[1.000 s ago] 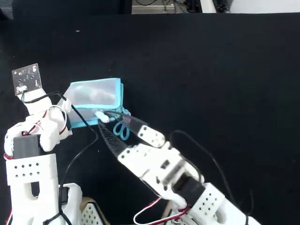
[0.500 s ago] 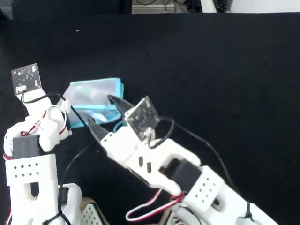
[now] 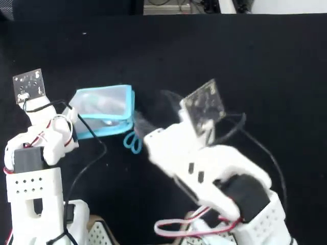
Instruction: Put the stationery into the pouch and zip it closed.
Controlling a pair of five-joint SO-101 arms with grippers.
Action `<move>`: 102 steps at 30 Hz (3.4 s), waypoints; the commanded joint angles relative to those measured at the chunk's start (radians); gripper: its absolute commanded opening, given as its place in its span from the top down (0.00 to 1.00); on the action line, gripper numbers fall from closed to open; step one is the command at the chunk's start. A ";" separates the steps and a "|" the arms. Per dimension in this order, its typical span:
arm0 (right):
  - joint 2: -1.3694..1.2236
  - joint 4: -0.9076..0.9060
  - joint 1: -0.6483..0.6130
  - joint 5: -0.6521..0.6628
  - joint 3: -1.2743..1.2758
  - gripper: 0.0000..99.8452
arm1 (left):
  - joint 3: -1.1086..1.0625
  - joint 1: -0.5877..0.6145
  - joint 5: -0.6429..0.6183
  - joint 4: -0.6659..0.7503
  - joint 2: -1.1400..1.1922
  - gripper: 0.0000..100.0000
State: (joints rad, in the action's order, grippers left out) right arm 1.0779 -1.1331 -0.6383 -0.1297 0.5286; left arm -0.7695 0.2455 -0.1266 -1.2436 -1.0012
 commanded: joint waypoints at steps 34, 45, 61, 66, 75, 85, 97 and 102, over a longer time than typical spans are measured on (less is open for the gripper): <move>-0.061 0.683 -0.040 0.339 0.661 0.83 | 0.022 -0.007 0.000 -0.002 -0.006 0.97; 0.022 0.747 -0.035 0.339 0.691 0.96 | 0.022 -0.007 0.000 -0.003 -0.006 0.97; 0.398 0.598 0.028 0.522 0.871 0.98 | 0.022 -0.007 0.000 -0.003 -0.006 0.97; 0.400 0.552 0.025 0.520 0.865 0.88 | 0.022 -0.007 0.000 -0.003 -0.006 0.97; 0.400 0.549 0.025 0.528 0.874 0.91 | 0.022 -0.007 0.000 -0.003 -0.006 0.97; 0.398 0.582 -0.009 0.522 0.869 0.91 | 0.024 -0.007 0.000 -0.003 -0.006 0.97; 0.027 0.560 0.012 0.568 0.644 0.81 | 0.024 -0.007 0.000 -0.003 -0.006 0.97; -0.042 0.555 0.012 0.603 0.602 0.82 | 0.022 -0.007 0.000 -0.003 -0.006 0.97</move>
State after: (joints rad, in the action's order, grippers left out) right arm 1.0579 -0.5731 -0.6337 0.4442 1.1899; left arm -0.7695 0.2455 -0.1250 -1.2436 -1.0012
